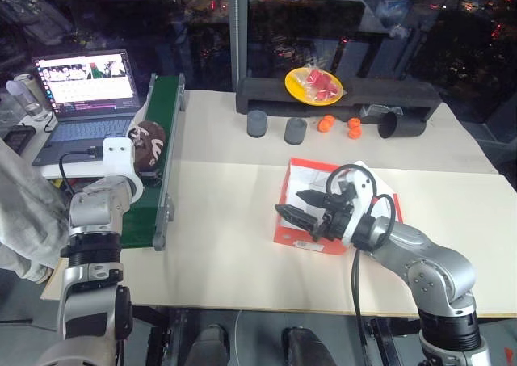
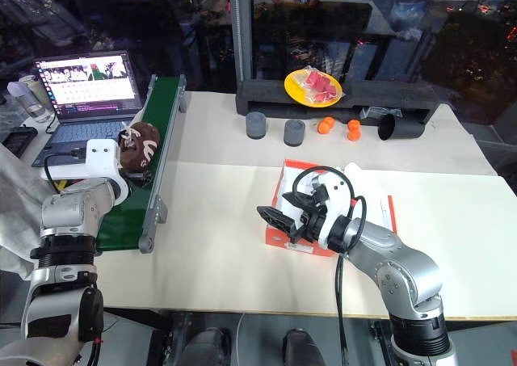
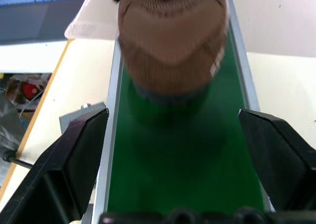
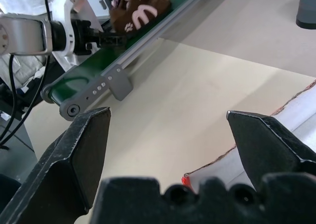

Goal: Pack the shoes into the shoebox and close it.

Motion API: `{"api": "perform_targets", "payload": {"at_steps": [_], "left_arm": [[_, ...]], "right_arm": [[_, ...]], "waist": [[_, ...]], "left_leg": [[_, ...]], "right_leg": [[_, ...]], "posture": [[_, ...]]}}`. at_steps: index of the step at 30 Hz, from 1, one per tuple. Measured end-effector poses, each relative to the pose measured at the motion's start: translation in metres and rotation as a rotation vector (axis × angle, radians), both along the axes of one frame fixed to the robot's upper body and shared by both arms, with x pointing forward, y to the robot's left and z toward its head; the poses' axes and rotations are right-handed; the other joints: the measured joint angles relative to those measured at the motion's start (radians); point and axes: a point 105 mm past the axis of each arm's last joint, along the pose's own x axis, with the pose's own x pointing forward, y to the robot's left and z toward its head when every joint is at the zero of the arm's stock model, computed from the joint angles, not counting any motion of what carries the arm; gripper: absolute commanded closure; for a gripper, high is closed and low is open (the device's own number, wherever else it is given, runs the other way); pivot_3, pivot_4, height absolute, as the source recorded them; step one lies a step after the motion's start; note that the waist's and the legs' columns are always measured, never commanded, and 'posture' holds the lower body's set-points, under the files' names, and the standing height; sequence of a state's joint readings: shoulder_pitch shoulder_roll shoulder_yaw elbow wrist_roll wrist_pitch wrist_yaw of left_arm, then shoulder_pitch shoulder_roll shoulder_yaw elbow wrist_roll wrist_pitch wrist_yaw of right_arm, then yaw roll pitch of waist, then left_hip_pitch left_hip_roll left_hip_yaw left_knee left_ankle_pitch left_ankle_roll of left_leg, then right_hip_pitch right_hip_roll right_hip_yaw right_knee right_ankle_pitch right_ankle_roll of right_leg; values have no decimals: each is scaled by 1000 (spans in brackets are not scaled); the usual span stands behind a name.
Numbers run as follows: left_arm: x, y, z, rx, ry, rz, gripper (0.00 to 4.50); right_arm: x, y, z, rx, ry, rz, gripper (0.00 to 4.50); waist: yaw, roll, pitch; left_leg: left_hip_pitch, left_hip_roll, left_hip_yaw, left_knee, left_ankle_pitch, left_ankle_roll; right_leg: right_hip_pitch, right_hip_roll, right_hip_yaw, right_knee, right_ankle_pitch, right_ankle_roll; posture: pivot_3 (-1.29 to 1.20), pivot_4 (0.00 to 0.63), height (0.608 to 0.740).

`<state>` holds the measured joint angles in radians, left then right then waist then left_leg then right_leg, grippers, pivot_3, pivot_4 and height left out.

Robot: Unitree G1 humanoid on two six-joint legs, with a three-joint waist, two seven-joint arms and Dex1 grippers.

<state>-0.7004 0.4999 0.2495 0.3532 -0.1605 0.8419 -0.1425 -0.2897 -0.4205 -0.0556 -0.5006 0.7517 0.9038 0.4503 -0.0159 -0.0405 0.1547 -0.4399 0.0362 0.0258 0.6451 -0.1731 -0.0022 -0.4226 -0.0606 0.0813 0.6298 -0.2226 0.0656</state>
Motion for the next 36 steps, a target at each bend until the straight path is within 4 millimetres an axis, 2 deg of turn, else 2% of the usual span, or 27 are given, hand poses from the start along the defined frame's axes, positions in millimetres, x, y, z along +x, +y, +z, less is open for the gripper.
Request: {"api": "perform_targets", "payload": {"at_steps": [5, 8, 12, 15, 17, 20, 21, 23, 24, 25, 26, 27, 29, 33, 36], "left_arm": [[3, -13, -8, -22, 9, -31, 0], [4, -19, -9, -36, 7, -31, 686], [5, -24, -7, -79, -12, -22, 2000], [9, -32, -2, -155, -71, -32, 2000], [15, -46, 14, -177, -186, -73, 2000], [16, -67, 63, -106, -426, -178, 2000], [14, -78, 80, -88, -500, -229, 2000], [6, -107, 97, -106, -589, -341, 2000], [1, -128, 100, -134, -612, -421, 2000], [-2, -138, 99, -148, -614, -464, 2000], [-7, -156, 93, -186, -595, -545, 2000], [-11, -164, 86, -210, -571, -588, 2000], [-25, -191, 75, -287, -507, -741, 2000], [-45, -224, 80, -350, -476, -929, 2000], [-50, -230, 84, -364, -476, -976, 2000]], "right_arm": [[0, 0, 1, 5, 1, -1, 81], [0, -1, 1, 5, 2, -8, 0], [1, -2, 3, 4, -5, -13, 0], [3, -5, 7, 2, -20, -25, 0], [5, -5, 13, 11, -37, -29, 0], [13, -5, 28, 78, -59, -55, 0], [23, -8, 35, 138, -52, -96, 0], [50, -19, 50, 335, 24, -216, 0], [64, -27, 56, 440, 82, -274, 0], [69, -28, 56, 483, 119, -290, 0], [76, -27, 56, 593, 214, -301, 0], [80, -24, 54, 683, 298, -290, 0], [87, -22, 58, 868, 443, -245, 0], [83, -14, 85, 873, 445, -158, 0], [81, -12, 86, 838, 446, -153, 0]], "waist": [[5, 0, 0], [8, 1, -1], [8, 1, -1], [10, 0, -1], [10, -1, 0], [5, -3, 1], [1, -3, 1], [-2, -3, 1], [0, -2, 0], [2, -2, 0], [-1, -2, 0], [-3, -2, 0], [-11, -1, 1], [-23, 0, 2], [-27, 1, 2]], "left_leg": [[0, 0, 0, 0, 0, 0], [1, -1, 0, 0, 0, 0], [1, 0, 0, 1, 0, 0], [0, 0, 0, 1, 0, 0], [-1, 0, 0, 1, 0, 0], [-3, 0, 0, 0, 0, 0], [-3, 0, 0, 0, 0, 0], [-1, 0, 1, 0, 0, 0], [-1, 0, 1, 0, 0, 0], [-1, 0, 1, 0, 0, 0], [-1, 1, 1, 0, 0, 0], [-1, 1, 1, -1, 0, 0], [-3, 1, 1, -1, 0, 0], [-4, 1, 0, -1, 0, 0], [-2, 0, 0, 0, 0, 1]], "right_leg": [[1, 0, 0, 0, 0, 0], [2, -1, 0, 1, 0, 0], [1, 0, 0, 1, 0, 0], [1, 0, 0, 0, 0, 0], [0, 0, 0, 0, 0, 0], [-1, -1, 0, -1, 0, 0], [-1, -1, 0, -1, 0, 0], [0, -1, 1, -1, 1, 0], [0, -1, 1, 0, 1, -1], [1, -1, 1, 0, 1, -1], [0, 0, 0, 0, 1, -1], [0, 0, 0, 0, 1, -1], [-2, 0, 1, 0, 1, -1], [-1, 0, 0, -1, 1, 0], [-1, 0, 0, -1, 1, 0]], "posture": [[0, 150, 740], [0, 150, 740], [0, 150, 740], [0, 150, 740], [0, 150, 740], [0, 150, 740], [0, 150, 740], [0, 150, 740], [0, 150, 740], [0, 150, 740], [0, 150, 740], [0, 150, 740], [0, 150, 740], [0, 150, 740], [0, 150, 740]]}}
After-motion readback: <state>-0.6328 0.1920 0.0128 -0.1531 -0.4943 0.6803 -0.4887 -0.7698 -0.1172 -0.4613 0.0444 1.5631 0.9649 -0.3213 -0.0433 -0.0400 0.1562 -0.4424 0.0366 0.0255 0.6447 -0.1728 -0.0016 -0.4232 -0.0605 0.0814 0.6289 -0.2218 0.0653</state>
